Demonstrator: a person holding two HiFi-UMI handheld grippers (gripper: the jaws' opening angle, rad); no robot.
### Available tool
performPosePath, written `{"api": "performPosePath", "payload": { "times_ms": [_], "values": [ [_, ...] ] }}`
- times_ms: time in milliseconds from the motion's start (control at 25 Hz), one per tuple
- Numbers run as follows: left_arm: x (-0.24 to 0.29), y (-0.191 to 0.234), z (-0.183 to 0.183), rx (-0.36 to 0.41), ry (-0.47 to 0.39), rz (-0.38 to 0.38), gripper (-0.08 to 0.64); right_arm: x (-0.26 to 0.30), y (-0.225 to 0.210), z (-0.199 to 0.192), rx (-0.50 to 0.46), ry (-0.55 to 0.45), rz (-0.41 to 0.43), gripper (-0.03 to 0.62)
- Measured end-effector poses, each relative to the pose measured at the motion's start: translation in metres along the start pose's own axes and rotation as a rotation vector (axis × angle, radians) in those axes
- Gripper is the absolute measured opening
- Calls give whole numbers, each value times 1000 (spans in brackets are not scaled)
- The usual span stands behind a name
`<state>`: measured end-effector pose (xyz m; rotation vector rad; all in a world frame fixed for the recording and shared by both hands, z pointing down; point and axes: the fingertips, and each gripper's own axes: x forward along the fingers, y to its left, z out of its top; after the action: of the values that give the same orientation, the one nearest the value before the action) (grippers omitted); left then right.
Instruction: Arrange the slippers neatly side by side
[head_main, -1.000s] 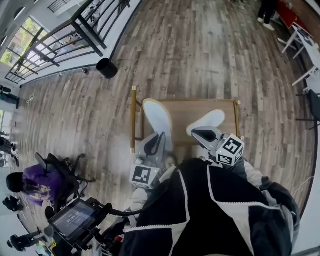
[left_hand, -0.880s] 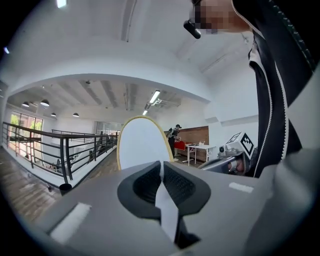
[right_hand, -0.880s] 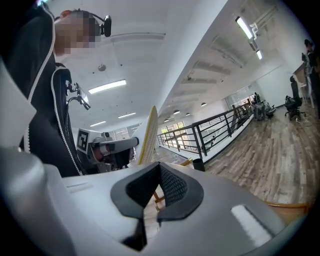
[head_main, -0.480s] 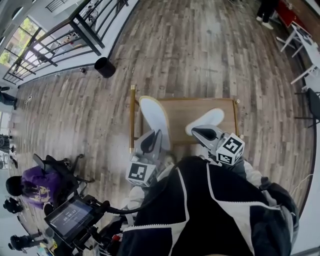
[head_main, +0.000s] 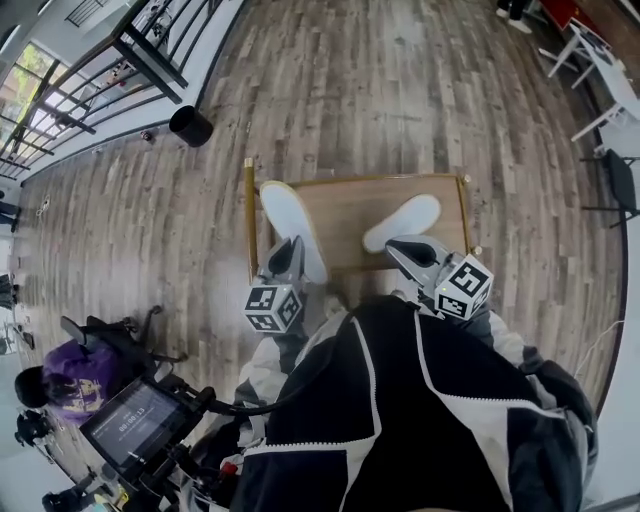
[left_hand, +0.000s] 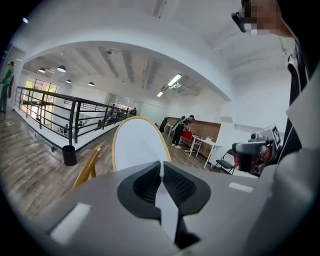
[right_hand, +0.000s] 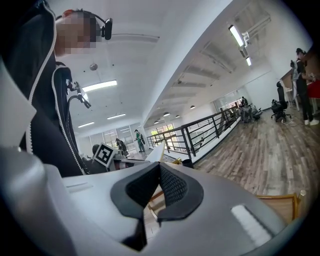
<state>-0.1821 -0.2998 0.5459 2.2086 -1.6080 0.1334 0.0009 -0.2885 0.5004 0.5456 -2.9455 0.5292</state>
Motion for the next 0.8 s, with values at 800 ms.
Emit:
{"api": "performPosePath", "payload": {
  "times_ms": [800],
  "values": [
    [83,105,-133,111,457,157,28,-31,-6,-12,37,-10,-168,5]
  ]
}}
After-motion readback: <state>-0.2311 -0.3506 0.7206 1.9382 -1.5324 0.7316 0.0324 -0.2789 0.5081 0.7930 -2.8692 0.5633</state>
